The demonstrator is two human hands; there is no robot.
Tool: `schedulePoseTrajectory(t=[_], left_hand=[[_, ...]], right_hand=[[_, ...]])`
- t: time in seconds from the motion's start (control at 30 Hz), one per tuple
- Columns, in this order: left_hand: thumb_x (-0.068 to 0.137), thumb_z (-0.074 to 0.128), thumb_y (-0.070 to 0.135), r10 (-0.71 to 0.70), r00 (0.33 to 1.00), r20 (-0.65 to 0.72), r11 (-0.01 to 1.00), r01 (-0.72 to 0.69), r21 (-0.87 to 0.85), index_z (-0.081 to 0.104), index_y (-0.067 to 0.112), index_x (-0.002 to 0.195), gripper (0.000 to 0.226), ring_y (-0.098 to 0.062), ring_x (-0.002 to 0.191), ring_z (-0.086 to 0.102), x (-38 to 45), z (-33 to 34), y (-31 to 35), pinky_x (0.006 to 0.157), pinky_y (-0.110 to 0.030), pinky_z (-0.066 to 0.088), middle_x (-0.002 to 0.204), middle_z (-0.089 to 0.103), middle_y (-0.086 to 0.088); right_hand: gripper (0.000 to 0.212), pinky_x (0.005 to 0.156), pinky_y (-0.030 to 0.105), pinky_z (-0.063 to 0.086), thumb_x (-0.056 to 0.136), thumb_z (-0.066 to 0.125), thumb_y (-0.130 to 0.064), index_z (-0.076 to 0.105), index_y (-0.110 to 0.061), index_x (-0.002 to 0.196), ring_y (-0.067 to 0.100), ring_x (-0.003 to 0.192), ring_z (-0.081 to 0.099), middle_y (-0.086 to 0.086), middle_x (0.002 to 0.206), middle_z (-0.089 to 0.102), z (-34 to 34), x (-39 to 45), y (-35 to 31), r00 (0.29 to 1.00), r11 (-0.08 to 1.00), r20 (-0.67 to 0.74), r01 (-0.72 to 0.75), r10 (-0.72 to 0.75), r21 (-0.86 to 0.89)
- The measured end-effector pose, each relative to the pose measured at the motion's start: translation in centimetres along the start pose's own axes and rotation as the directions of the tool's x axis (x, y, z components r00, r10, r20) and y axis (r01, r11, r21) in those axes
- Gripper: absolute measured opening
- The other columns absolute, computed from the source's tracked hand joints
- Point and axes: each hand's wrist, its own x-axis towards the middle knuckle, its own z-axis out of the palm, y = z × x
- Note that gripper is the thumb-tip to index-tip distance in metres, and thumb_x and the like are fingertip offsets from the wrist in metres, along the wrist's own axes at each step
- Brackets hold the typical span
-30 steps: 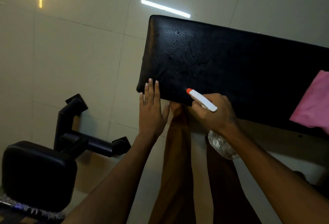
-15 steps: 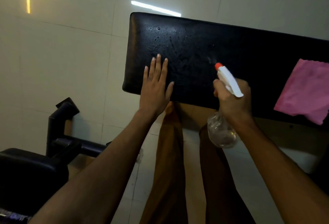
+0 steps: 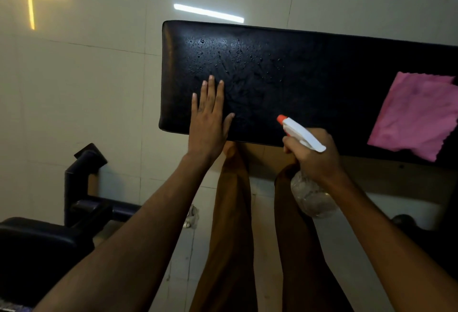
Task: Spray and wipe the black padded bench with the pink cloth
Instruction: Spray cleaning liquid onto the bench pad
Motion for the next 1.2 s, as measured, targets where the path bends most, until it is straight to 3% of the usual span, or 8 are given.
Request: schedulePoseTrajectory(t=[0.13,0.33,0.5,0.6,0.8,0.97,1.07,1.2], left_hand=[[0.105,0.04,0.039,-0.011,1.0,0.007,1.0,0.011,-0.006,0.007,0.01,0.158,0.069,-0.026,0.154,-0.003,-0.6,0.2,0.3,0.125,-0.044,-0.001,0.166,0.001,-0.014],[0.104,0.038,0.036,-0.024,1.0,0.0,1.0,0.024,0.019,0.008,0.008,0.158,0.068,-0.028,0.154,-0.002,-0.7,0.1,0.9,0.125,-0.047,0.0,0.166,0.002,-0.015],[0.104,0.039,0.031,0.091,0.995,0.041,0.991,-0.094,0.09,0.008,0.01,0.158,0.066,-0.026,0.154,0.0,-0.6,0.6,1.9,0.124,-0.051,0.002,0.166,0.003,-0.014],[0.104,0.039,0.028,0.134,0.989,0.061,0.982,-0.141,0.123,0.006,0.011,0.159,0.066,-0.024,0.154,-0.002,-0.6,1.1,3.1,0.123,-0.055,0.003,0.167,0.002,-0.012],[0.103,0.042,0.028,0.214,0.973,0.089,0.968,-0.224,0.114,0.008,0.01,0.158,0.067,-0.025,0.154,-0.001,0.3,1.7,6.0,0.125,-0.046,0.004,0.166,0.003,-0.013],[0.104,0.04,0.034,0.212,0.97,0.118,0.964,-0.227,0.138,0.006,0.01,0.159,0.069,-0.024,0.154,-0.002,0.7,2.3,7.6,0.125,-0.048,0.001,0.166,0.001,-0.012],[0.104,0.041,0.034,0.186,0.974,0.131,0.969,-0.204,0.139,0.005,0.01,0.159,0.069,-0.025,0.153,-0.003,0.8,2.4,8.0,0.124,-0.051,0.001,0.166,0.0,-0.013],[0.104,0.039,0.036,0.165,0.974,0.157,0.97,-0.189,0.15,0.003,0.012,0.159,0.07,-0.024,0.153,-0.004,0.7,2.2,8.3,0.124,-0.052,0.001,0.166,-0.002,-0.012]], right_hand=[[0.038,0.043,0.028,0.031,0.078,0.064,-0.024,0.044,-0.016,0.046,0.016,0.04,0.043,-0.005,0.043,0.043,0.2,-1.2,1.3,0.995,0.994,0.006,-0.095,0.096,-0.058],[0.032,0.062,0.049,0.053,0.075,0.063,-0.038,0.069,-0.009,0.065,0.032,0.064,0.067,0.016,0.066,0.068,-1.2,-1.3,2.0,0.984,0.982,0.066,-0.168,0.163,0.087],[0.024,0.054,0.024,0.044,0.089,0.061,-0.022,0.068,-0.016,0.066,0.007,0.054,0.058,0.006,0.069,0.069,-3.6,0.3,0.9,0.982,0.929,-0.038,-0.165,0.187,0.33],[0.026,0.054,0.025,0.043,0.088,0.059,-0.024,0.065,-0.019,0.063,0.007,0.055,0.054,0.004,0.067,0.066,-4.8,0.9,0.4,0.966,0.918,-0.153,-0.141,0.21,0.371],[0.029,0.05,0.025,0.04,0.083,0.061,-0.019,0.054,-0.012,0.056,0.008,0.05,0.049,0.0,0.053,0.052,-6.3,0.7,2.2,0.896,0.923,-0.329,-0.181,0.297,0.34],[0.024,0.063,0.026,0.045,0.086,0.064,-0.022,0.069,-0.006,0.068,0.006,0.055,0.055,0.0,0.059,0.062,-7.3,-1.6,5.1,0.928,0.911,-0.17,-0.267,0.331,0.315],[0.029,0.063,0.024,0.044,0.089,0.067,-0.024,0.068,-0.016,0.06,0.002,0.057,0.059,-0.003,0.063,0.068,-7.2,-3.4,6.8,0.934,0.918,-0.06,-0.333,0.352,0.216],[0.034,0.055,0.029,0.041,0.081,0.067,-0.029,0.061,-0.004,0.059,0.011,0.052,0.055,0.016,0.06,0.061,-6.8,-5.0,8.3,0.903,0.917,-0.172,-0.372,0.394,0.145]])
